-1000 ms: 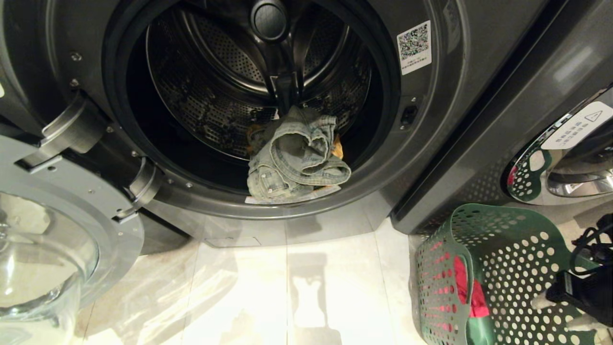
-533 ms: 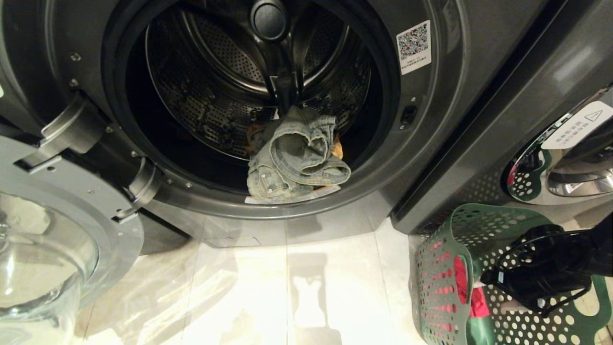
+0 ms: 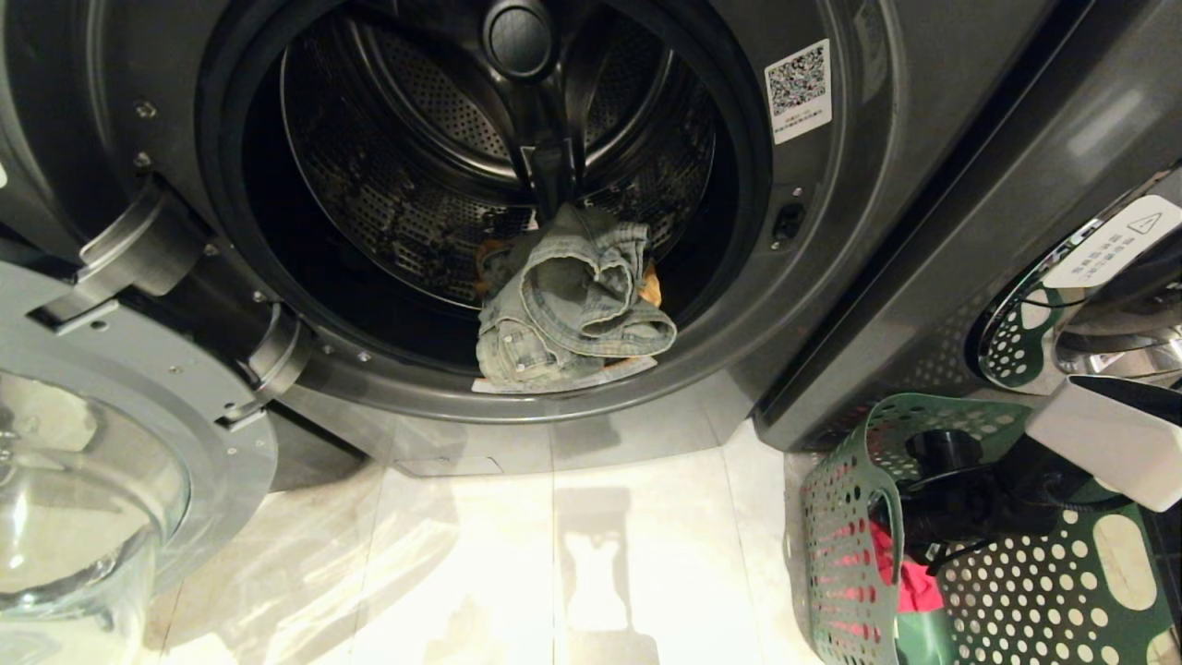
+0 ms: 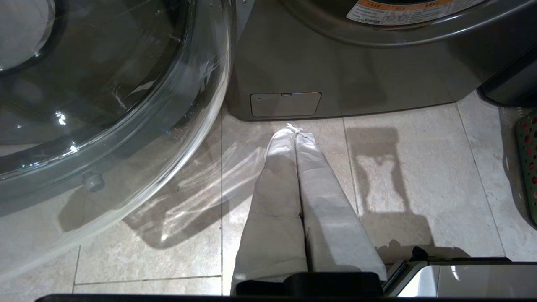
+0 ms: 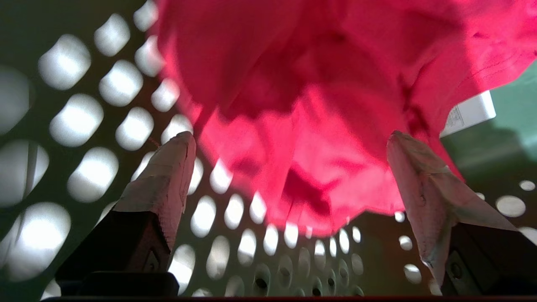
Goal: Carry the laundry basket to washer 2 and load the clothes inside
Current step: Place the clothes into the washing machine
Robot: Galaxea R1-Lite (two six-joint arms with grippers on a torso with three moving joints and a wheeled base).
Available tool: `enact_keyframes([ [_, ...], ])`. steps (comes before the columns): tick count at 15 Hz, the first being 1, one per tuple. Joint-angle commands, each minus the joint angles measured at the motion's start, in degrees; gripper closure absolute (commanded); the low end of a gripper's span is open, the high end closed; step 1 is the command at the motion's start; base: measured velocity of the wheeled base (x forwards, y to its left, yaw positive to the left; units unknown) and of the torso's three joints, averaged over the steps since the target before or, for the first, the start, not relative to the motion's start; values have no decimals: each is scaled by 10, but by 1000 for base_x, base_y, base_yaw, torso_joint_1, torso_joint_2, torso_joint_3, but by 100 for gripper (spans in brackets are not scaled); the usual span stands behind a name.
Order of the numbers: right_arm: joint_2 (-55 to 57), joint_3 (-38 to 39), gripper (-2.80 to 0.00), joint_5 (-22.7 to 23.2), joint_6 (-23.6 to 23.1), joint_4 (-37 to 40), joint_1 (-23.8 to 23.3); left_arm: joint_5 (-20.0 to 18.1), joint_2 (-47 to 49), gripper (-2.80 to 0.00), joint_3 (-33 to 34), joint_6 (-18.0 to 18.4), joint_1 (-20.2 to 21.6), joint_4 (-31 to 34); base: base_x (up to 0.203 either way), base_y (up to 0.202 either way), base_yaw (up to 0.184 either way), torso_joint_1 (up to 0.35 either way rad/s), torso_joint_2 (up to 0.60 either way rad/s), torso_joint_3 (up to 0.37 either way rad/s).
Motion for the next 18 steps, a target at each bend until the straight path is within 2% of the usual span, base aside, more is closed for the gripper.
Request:
enact_keyframes([
  [1, 45, -38, -280, -13, 15, 5, 4, 0, 1, 0, 4, 0, 0, 0, 0, 0, 0, 0, 0, 0],
  [4, 85, -111, -280, -51, 66, 37, 4, 1, 1, 0, 4, 0, 0, 0, 0, 0, 0, 0, 0, 0],
  [7, 118, -155, -280, -52, 90, 54, 6, 1, 1, 0, 4, 0, 0, 0, 0, 0, 0, 0, 0, 0],
  [10, 138, -162, -280, -50, 107, 55, 9, 1, 1, 0, 4, 0, 0, 0, 0, 0, 0, 0, 0, 0],
  [11, 141, -161, 0, -49, 110, 55, 10, 1, 1, 0, 4, 0, 0, 0, 0, 0, 0, 0, 0, 0],
  [18, 113, -151, 0, -52, 111, 94, 6, 0, 1, 0, 4, 0, -1, 0, 0, 0, 0, 0, 0, 0],
])
